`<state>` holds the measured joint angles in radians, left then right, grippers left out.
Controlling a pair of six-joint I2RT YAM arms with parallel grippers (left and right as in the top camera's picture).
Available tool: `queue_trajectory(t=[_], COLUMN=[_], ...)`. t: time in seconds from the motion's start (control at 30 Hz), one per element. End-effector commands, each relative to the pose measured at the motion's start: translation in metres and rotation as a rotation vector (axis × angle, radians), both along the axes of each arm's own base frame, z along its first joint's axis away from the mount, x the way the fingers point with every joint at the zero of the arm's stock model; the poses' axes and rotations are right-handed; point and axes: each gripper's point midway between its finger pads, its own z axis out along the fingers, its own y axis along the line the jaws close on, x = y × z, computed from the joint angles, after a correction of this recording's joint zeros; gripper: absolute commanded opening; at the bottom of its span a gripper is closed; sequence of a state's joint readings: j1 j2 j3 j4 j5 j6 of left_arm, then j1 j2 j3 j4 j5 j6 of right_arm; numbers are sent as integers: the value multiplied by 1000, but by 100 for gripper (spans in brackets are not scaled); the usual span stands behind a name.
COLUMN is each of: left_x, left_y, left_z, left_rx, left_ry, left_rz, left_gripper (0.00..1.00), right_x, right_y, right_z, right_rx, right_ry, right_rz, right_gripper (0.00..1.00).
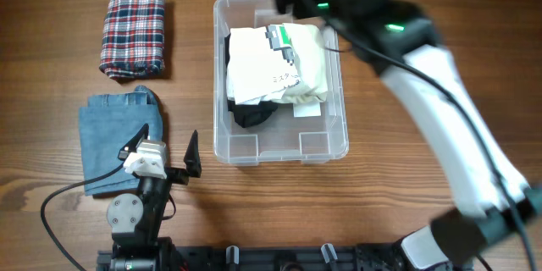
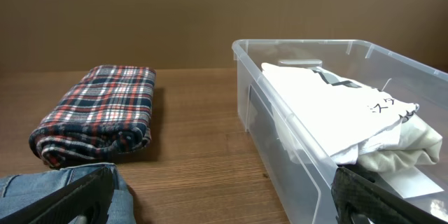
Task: Pack container
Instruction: 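Withdraw the right gripper up and to the right of the container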
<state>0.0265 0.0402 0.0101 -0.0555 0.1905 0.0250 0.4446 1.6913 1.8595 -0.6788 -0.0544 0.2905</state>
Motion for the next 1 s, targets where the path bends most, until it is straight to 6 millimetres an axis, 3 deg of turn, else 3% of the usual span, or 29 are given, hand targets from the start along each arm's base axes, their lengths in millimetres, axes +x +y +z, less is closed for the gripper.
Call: queue_trajectory(t=[0.0,0.27,0.4,0.47,0.53,0.73,0.97], left_x=[0,0,0,0,0,0,0], left_y=[3,2,3,3,3,3,3], left_z=[-3,-3,-3,-3,-3,-3,-3], left_rx=[13,13,13,13,13,13,13], left_ry=[6,6,6,6,6,6,6], left_rz=[11,10,11,11,11,11,11], left_gripper=[100,100,100,100,100,100,100], right_x=[-2,-14,-21,-31,-38,-48,-49], right_y=[-66,-188,-246,-284,-303,-334,-336], right_z=[-3,-43,-52,-57,-60,-65,-65], right_rx=[-60,-106,-91,-60,-45,-27,-63], right_ry=[56,273,329,370,392,416,415], right_rz=[-204,-489,-629,-739,-794,-878,-852], right_gripper=[99,100,100,100,100,100,100])
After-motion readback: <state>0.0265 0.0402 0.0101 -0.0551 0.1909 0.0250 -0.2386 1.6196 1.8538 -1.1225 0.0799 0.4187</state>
